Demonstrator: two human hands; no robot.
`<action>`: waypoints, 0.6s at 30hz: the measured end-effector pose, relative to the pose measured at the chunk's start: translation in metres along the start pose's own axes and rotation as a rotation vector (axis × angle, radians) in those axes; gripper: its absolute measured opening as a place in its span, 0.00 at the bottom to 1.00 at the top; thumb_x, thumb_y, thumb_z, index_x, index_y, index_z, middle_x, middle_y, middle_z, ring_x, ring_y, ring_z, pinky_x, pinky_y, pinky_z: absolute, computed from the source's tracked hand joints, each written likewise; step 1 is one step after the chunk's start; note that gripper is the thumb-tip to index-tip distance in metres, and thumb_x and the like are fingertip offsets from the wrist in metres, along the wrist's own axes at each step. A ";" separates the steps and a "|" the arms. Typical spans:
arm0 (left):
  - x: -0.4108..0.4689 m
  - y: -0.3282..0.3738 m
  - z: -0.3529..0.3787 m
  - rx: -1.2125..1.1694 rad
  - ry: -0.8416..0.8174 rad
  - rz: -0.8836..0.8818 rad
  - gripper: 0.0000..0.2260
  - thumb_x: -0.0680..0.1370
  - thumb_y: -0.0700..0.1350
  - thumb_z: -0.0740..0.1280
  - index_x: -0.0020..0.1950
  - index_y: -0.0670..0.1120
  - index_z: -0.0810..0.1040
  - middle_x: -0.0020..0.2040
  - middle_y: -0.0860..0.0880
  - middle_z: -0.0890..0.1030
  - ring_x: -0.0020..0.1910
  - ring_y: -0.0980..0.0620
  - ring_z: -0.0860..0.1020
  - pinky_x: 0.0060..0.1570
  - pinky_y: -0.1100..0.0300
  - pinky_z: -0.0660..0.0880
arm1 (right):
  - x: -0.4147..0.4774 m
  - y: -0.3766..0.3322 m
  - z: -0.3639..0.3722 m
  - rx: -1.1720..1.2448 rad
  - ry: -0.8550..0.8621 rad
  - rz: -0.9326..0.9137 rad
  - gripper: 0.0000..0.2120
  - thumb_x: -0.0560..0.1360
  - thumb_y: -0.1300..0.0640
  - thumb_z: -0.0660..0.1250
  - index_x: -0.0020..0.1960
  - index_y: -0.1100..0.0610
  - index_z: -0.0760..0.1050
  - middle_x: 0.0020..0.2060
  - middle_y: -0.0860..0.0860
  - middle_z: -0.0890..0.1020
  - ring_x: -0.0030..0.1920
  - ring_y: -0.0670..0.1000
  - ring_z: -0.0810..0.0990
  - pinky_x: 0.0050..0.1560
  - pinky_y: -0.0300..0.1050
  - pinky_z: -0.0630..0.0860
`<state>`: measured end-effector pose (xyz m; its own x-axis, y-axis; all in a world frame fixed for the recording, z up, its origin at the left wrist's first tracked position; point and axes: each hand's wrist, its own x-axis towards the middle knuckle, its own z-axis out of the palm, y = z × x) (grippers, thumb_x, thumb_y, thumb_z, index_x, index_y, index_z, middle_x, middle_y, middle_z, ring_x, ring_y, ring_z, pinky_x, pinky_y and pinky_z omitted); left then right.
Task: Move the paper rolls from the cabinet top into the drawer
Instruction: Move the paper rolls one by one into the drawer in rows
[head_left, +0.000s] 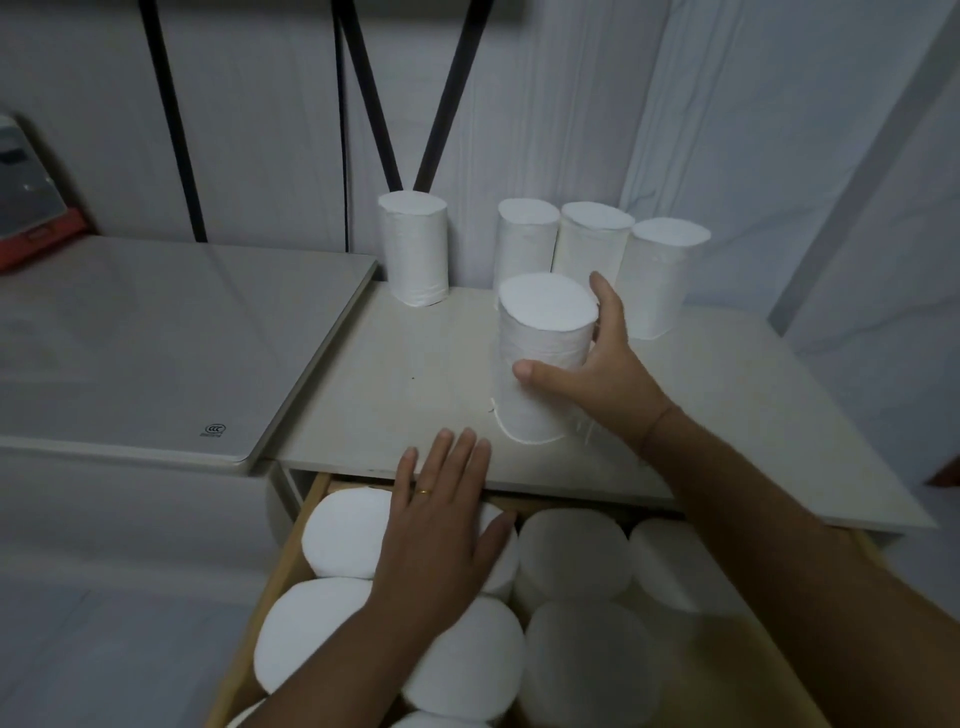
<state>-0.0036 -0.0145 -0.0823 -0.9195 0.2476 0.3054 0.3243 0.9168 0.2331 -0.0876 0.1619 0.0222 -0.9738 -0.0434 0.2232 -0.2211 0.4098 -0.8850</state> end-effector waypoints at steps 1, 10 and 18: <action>0.000 0.000 0.001 0.004 0.001 0.002 0.30 0.78 0.64 0.42 0.78 0.52 0.48 0.78 0.53 0.49 0.76 0.55 0.39 0.72 0.55 0.32 | 0.005 0.002 -0.006 0.045 -0.083 0.013 0.56 0.61 0.47 0.78 0.75 0.45 0.42 0.74 0.47 0.55 0.71 0.50 0.60 0.69 0.48 0.62; 0.000 0.001 -0.002 -0.013 0.020 0.021 0.31 0.78 0.63 0.43 0.77 0.50 0.52 0.78 0.52 0.53 0.76 0.54 0.43 0.73 0.53 0.35 | 0.032 0.011 -0.015 0.138 -0.211 -0.022 0.49 0.59 0.52 0.79 0.71 0.47 0.53 0.66 0.47 0.66 0.64 0.48 0.68 0.63 0.43 0.70; -0.001 0.000 -0.002 0.015 0.012 0.022 0.31 0.78 0.64 0.42 0.78 0.51 0.49 0.78 0.52 0.50 0.76 0.56 0.40 0.71 0.56 0.31 | 0.006 0.010 -0.013 0.082 -0.110 -0.054 0.47 0.62 0.56 0.78 0.70 0.47 0.52 0.62 0.46 0.66 0.61 0.47 0.68 0.52 0.31 0.69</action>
<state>-0.0027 -0.0155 -0.0804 -0.9094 0.2642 0.3212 0.3410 0.9158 0.2123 -0.0953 0.1772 0.0201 -0.9594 -0.1650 0.2287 -0.2721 0.3287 -0.9044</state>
